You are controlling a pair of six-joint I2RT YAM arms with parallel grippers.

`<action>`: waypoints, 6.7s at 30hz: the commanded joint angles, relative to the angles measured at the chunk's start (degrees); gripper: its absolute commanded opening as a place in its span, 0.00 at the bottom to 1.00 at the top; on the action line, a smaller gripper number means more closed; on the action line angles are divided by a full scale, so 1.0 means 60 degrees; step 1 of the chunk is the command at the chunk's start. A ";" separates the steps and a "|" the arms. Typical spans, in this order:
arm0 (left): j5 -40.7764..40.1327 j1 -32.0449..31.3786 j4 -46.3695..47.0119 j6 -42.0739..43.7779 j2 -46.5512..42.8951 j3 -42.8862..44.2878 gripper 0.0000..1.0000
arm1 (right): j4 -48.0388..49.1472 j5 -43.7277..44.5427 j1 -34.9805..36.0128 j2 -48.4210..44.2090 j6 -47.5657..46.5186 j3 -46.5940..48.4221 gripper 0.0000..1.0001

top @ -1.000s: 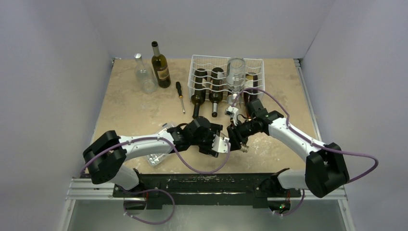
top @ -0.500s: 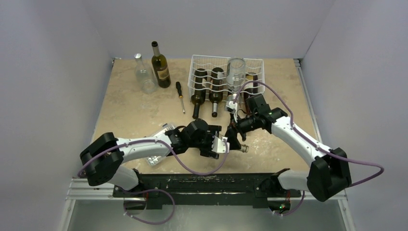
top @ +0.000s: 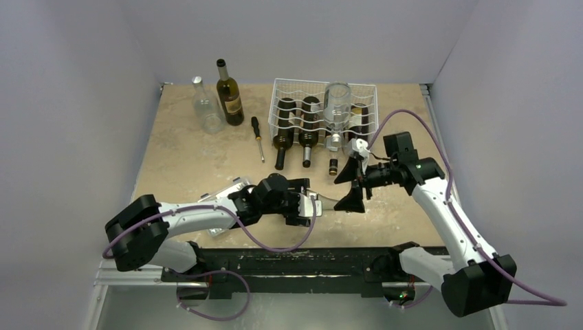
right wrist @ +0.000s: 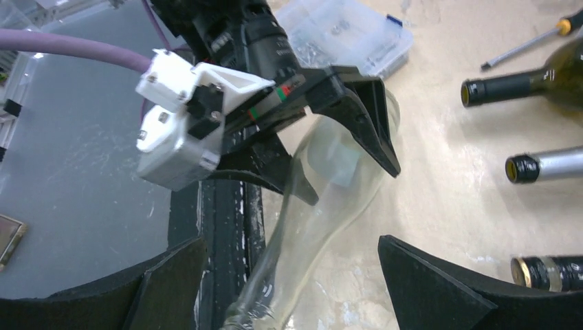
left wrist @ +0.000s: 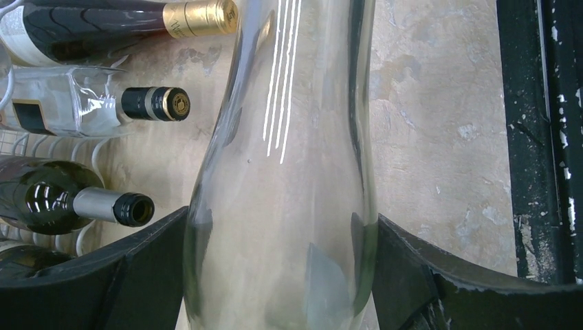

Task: Take the wine bottle off the wine rack
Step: Pick up the wine bottle from the wine rack, then place the wine bottle at the center of the board, then pick up the wine bottle from the center of the board.

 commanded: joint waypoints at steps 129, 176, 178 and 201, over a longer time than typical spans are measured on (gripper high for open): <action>-0.1972 -0.0087 0.8398 -0.7047 -0.1468 -0.4256 0.94 | 0.2479 -0.0379 -0.4031 -0.1457 0.2606 -0.0423 0.99; -0.1019 -0.0087 0.2539 -0.5749 -0.3975 -0.0503 0.89 | 0.2419 -0.0141 -0.4024 -0.1501 0.2484 -0.0443 0.99; -0.1007 -0.0086 0.2676 -0.5747 -0.3900 -0.0542 0.85 | 0.2406 -0.0141 -0.4031 -0.1501 0.2485 -0.0451 0.99; -0.1609 -0.0086 0.3006 -0.5901 -0.4418 0.0276 0.00 | 0.2392 -0.0068 -0.4019 -0.1442 0.2485 -0.0459 0.99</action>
